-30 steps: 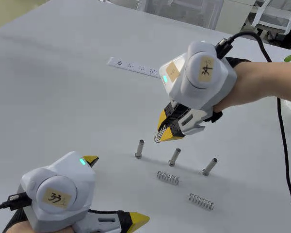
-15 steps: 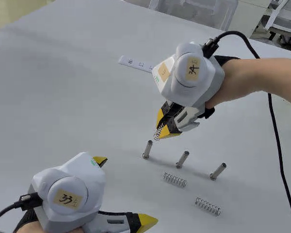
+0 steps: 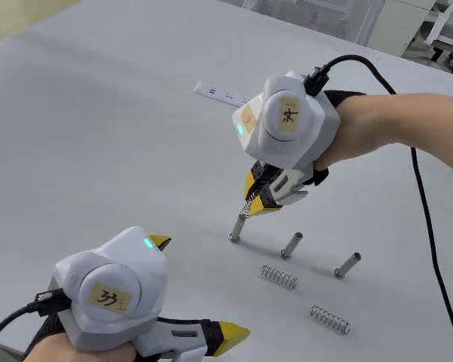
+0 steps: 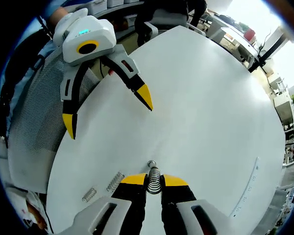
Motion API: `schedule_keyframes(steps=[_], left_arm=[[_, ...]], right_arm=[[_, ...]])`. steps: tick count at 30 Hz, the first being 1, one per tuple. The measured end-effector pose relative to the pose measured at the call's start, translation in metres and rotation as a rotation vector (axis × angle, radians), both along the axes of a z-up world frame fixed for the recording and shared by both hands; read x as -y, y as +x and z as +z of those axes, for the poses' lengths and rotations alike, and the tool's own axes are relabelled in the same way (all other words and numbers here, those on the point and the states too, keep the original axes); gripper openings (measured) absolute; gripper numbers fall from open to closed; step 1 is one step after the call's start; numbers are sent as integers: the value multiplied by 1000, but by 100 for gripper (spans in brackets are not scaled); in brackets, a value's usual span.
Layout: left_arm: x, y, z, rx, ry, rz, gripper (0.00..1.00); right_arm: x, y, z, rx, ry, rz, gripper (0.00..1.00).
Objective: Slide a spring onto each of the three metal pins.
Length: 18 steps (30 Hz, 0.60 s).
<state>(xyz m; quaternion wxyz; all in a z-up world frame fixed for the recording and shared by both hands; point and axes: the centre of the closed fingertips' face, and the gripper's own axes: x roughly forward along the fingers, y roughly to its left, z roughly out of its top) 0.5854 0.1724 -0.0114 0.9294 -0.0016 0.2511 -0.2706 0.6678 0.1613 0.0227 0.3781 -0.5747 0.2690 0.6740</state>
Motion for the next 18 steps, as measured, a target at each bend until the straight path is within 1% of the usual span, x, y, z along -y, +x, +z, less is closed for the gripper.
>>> schedule_keyframes(steps=[6, 11, 18], left_arm=[[0, 0, -1, 0, 1, 1, 95], [-1, 0, -1, 0, -1, 6, 95], [0, -1, -2, -6, -5, 8, 94]], right_arm=[[0, -3, -4, -7, -10, 0, 8], [-2, -2, -6, 0, -13, 5, 8], [-1, -3, -9, -7, -24, 4, 8]])
